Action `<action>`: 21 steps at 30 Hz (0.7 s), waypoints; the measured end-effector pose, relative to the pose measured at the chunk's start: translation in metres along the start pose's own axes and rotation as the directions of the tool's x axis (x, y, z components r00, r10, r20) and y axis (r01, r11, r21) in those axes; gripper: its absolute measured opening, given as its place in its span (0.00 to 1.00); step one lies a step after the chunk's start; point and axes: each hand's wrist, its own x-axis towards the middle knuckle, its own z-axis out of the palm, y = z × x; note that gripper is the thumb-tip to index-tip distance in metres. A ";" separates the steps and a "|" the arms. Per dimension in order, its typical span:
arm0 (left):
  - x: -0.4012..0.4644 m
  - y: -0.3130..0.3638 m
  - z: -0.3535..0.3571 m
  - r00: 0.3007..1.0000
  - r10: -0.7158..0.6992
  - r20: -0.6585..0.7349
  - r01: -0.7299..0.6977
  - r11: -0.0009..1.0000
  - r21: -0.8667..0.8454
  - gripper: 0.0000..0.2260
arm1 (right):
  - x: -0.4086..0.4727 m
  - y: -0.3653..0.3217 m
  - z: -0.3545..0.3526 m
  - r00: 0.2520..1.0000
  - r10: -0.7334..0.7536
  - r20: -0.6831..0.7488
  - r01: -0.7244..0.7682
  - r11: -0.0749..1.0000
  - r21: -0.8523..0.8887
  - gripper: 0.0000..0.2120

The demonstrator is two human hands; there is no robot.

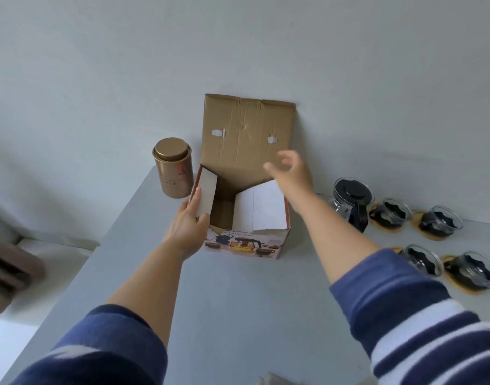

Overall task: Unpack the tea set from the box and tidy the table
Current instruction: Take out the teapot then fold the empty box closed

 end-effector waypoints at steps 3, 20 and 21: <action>0.001 -0.003 0.001 1.000 0.011 -0.009 -0.011 0.999 0.039 0.26 | 0.031 -0.012 -0.010 0.964 0.264 0.043 -0.266 0.929 0.258 0.35; 0.015 0.000 -0.004 0.996 0.085 0.020 -0.086 0.990 0.109 0.28 | -0.048 0.027 -0.004 0.997 -0.073 0.005 0.069 0.958 0.277 0.25; 0.016 0.002 -0.005 0.995 0.098 0.023 -0.099 0.994 0.051 0.30 | -0.055 0.034 -0.003 0.996 -0.086 -0.009 0.086 0.968 0.238 0.24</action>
